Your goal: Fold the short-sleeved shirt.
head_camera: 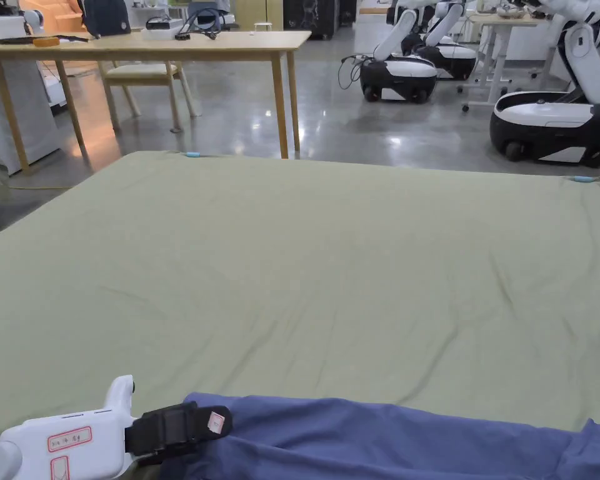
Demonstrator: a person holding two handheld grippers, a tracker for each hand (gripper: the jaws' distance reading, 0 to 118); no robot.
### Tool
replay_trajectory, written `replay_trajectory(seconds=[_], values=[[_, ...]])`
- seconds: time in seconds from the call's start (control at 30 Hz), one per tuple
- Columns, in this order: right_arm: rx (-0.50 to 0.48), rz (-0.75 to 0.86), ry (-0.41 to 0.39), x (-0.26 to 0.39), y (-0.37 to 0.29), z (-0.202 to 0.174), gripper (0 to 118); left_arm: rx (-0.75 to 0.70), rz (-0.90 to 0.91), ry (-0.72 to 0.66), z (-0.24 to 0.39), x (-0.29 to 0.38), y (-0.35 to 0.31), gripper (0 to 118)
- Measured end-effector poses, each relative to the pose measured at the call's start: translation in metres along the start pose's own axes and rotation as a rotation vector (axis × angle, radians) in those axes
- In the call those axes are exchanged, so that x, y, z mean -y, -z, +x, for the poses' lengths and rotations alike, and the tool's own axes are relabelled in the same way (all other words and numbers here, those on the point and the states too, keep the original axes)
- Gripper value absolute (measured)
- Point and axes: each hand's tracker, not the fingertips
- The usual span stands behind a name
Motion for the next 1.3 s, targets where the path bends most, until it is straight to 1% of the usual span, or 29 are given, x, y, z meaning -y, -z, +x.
replay_trajectory(seconds=[0.03,0.07,0.1,0.13,0.17,0.3,0.47,0.5,0.53,0.6,0.63,0.7,0.77,0.83,0.93,1.0,1.07,1.13,1.2,1.3], values=[[0.003,-0.007,0.0,0.001,0.0,0.001,0,-0.043,-0.018,0.027,0.002,0.0,0.004,31],[0.005,-0.013,0.0,0.001,0.0,0.001,0,-0.133,-0.06,0.066,0.008,0.005,0.008,12],[0.004,-0.015,-0.001,0.003,-0.001,0.002,0,-0.184,-0.096,0.102,0.009,0.01,0.012,11],[0.005,-0.014,0.0,0.004,-0.003,0.004,0,-0.17,-0.093,0.113,0.01,0.011,0.015,11],[0.011,-0.017,0.005,0.005,-0.003,0.004,0,-0.13,-0.066,0.094,0.014,0.01,0.015,11],[0.026,-0.019,0.02,0.008,-0.006,0.006,0,-0.148,-0.049,0.119,0.016,0.001,0.003,10],[0.037,-0.021,0.031,0.008,-0.007,0.008,0,-0.163,-0.023,0.107,0.007,-0.014,-0.032,9],[0.03,-0.017,0.03,0.009,-0.008,0.008,0,-0.211,0.0,0.138,0.003,-0.02,-0.046,9],[0.019,-0.013,0.031,0.01,-0.011,0.01,0,-0.24,0.016,0.127,-0.003,-0.024,-0.06,9],[0.014,-0.01,0.032,0.01,-0.015,0.011,0,-0.293,0.086,0.041,-0.014,-0.025,-0.091,9],[0.019,-0.007,0.033,0.011,-0.016,0.011,0,-0.304,0.089,0.001,-0.018,-0.024,-0.1,9],[0.025,-0.005,0.036,0.011,-0.018,0.013,0,-0.366,0.118,0.031,-0.018,-0.023,-0.117,9],[0.032,-0.004,0.035,0.011,-0.019,0.014,0,-0.326,0.092,0.018,-0.02,-0.023,-0.117,9],[0.035,-0.005,0.038,0.01,-0.019,0.015,1,-0.311,0.095,0.06,-0.001,-0.026,-0.11,9],[0.041,-0.007,0.039,0.009,-0.017,0.015,1,-0.153,0.113,0.106,0.046,-0.034,-0.084,9],[0.044,-0.008,0.036,0.008,-0.016,0.015,0,-0.081,0.097,0.18,0.075,-0.045,-0.064,9],[0.044,-0.009,0.033,0.009,-0.017,0.015,0,-0.061,0.061,0.221,0.102,-0.046,-0.037,9],[0.047,-0.007,0.037,0.01,-0.019,0.014,1,-0.067,0.006,0.198,0.12,-0.036,0.0,9],[0.044,-0.001,0.045,0.013,-0.024,0.016,0,-0.114,-0.051,0.19,0.127,-0.022,0.036,9],[0.053,-0.001,0.053,0.015,-0.028,0.021,1,-0.119,-0.136,0.19,0.13,0.0,0.09,9]])
